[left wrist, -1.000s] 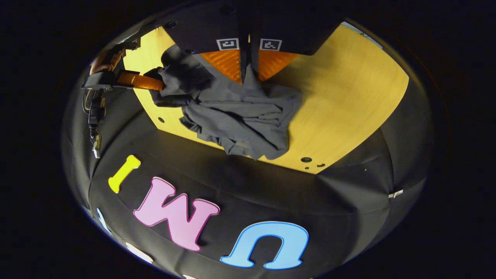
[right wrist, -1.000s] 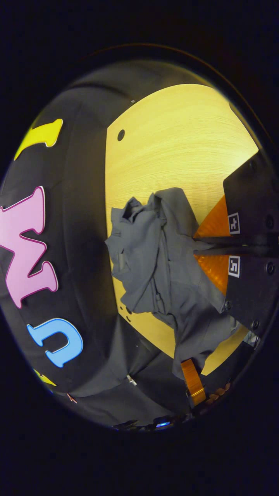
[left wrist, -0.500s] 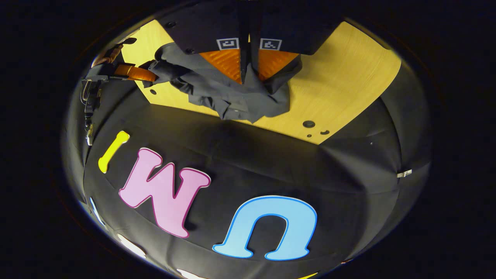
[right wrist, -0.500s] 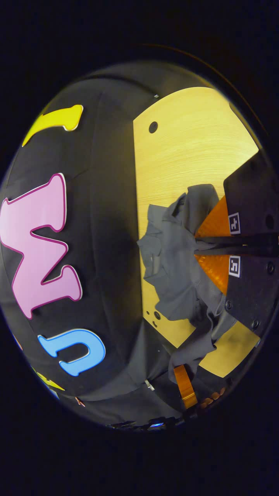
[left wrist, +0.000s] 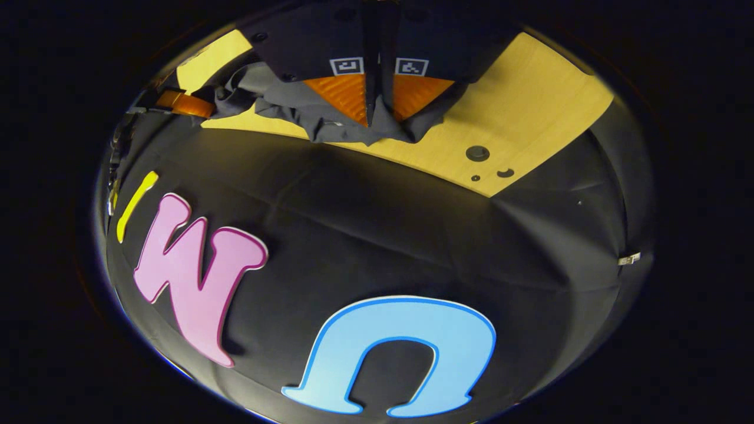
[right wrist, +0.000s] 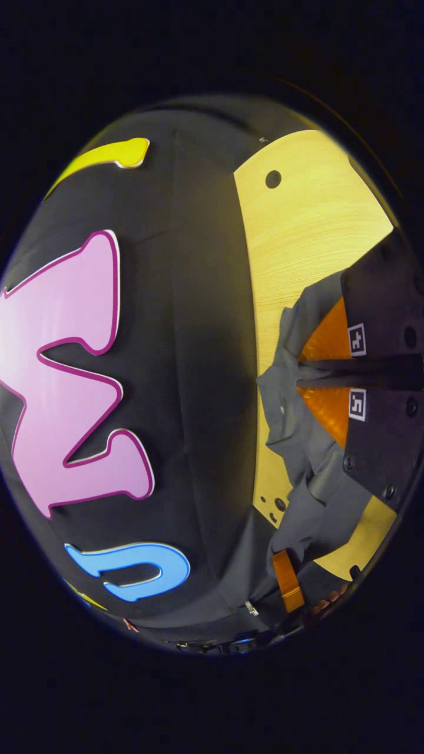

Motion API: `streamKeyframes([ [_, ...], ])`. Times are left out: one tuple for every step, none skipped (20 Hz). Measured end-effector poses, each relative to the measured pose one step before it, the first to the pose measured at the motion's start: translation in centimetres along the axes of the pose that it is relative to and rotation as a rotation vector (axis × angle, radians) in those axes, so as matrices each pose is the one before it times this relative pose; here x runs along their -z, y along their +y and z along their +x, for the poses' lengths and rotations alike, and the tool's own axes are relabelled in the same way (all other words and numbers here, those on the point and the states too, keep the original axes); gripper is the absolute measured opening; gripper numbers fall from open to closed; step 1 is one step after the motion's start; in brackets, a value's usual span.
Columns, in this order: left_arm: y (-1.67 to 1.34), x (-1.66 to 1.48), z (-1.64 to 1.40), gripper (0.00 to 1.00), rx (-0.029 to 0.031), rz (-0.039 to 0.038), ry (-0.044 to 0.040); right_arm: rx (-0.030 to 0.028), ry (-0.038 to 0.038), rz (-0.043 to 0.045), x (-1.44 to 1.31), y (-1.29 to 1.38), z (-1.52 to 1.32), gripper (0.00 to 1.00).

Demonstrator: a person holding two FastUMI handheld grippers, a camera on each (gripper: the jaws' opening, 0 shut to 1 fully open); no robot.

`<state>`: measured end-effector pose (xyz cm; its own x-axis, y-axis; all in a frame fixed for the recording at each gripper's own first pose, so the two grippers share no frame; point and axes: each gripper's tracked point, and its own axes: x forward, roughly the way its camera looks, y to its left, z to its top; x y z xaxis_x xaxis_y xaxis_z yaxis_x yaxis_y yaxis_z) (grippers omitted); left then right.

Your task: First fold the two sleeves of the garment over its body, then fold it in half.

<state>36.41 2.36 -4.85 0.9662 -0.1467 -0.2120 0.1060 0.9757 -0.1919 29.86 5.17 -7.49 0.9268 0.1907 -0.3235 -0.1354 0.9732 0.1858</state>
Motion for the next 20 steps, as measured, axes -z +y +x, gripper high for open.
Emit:
streamKeyframes([
  [0.271,0.092,1.345,0.05,0.00026,0.00486,0.00477,0.01229,-0.00638,0.01002,0.060,-0.157,1.181,0.05],
  [0.134,0.253,1.465,0.02,0.00349,-0.00629,0.00198,0.01147,-0.00630,0.00766,0.131,-0.079,1.092,0.05],
  [0.296,0.216,1.305,0.05,-0.00446,-0.00829,0.00557,0.01111,0.00429,-0.00127,0.478,-0.182,1.116,0.05],
  [0.505,0.509,1.406,0.05,-0.00520,0.00064,0.01248,0.01116,0.00552,-0.00472,0.455,-0.337,1.198,0.05],
  [0.463,0.471,1.173,0.05,-0.00537,0.00730,0.00943,0.01065,0.00092,-0.00276,0.523,-0.332,1.145,0.05],
  [0.237,0.308,1.088,0.05,-0.00230,0.01179,0.00654,0.00460,-0.00370,0.00052,0.338,-0.041,1.147,0.05],
  [0.149,0.429,1.066,0.02,-0.00471,0.02904,0.00434,-0.00090,-0.00252,0.00020,0.178,-0.048,0.860,0.05],
  [-0.164,0.230,0.678,0.05,0.00062,0.02789,0.00735,-0.00315,0.00026,-0.00328,0.241,0.085,0.661,0.05],
  [-0.239,0.604,0.586,0.05,0.00933,0.02008,0.00907,0.00489,0.00198,-0.01176,0.391,-0.210,0.564,0.05],
  [-0.433,0.428,0.640,0.09,0.01182,0.01237,0.00532,0.00627,-0.00380,-0.01809,0.301,-0.349,0.711,0.05],
  [-0.025,0.064,0.316,0.06,-0.00168,0.00073,-0.00135,0.00726,0.00291,-0.01659,0.521,-0.402,0.422,0.05],
  [-0.096,0.208,0.185,0.08,-0.00341,0.00819,0.00259,0.00081,0.00908,-0.00846,0.629,-0.010,0.233,0.06],
  [-0.189,0.219,0.066,0.14,0.00197,0.01594,0.01152,-0.00137,0.00978,0.00010,0.210,-0.119,0.103,0.10],
  [-0.052,0.185,-0.040,0.18,-0.00276,0.03363,0.01264,-0.00327,0.00394,0.00480,0.080,0.002,-0.104,0.14],
  [0.096,-0.102,-0.239,0.19,-0.00242,0.03344,0.00112,-0.00533,-0.00114,0.00140,-0.156,0.194,-0.207,0.29],
  [-0.185,-0.033,-0.260,0.20,0.00129,0.01411,-0.00238,0.00200,-0.00713,-0.00481,-0.375,-0.035,-0.348,0.28],
  [-0.431,-0.251,-0.564,0.37,0.00999,-0.01016,-0.00655,0.00394,-0.00606,-0.01107,-0.324,-0.204,-0.397,0.33],
  [-0.925,-0.903,-1.119,0.55,0.02379,-0.03216,-0.01036,0.00457,-0.01537,-0.01510,-0.676,-0.092,-1.002,0.37],
  [-0.115,-0.737,-1.000,0.72,0.00249,-0.01695,-0.01348,0.01081,-0.02506,-0.01693,-0.951,-0.108,-1.394,0.58],
  [0.598,-1.437,-1.662,0.78,-0.02229,0.02448,-0.03760,0.02358,-0.04068,-0.01407,-1.228,-0.210,-1.306,0.79],
])
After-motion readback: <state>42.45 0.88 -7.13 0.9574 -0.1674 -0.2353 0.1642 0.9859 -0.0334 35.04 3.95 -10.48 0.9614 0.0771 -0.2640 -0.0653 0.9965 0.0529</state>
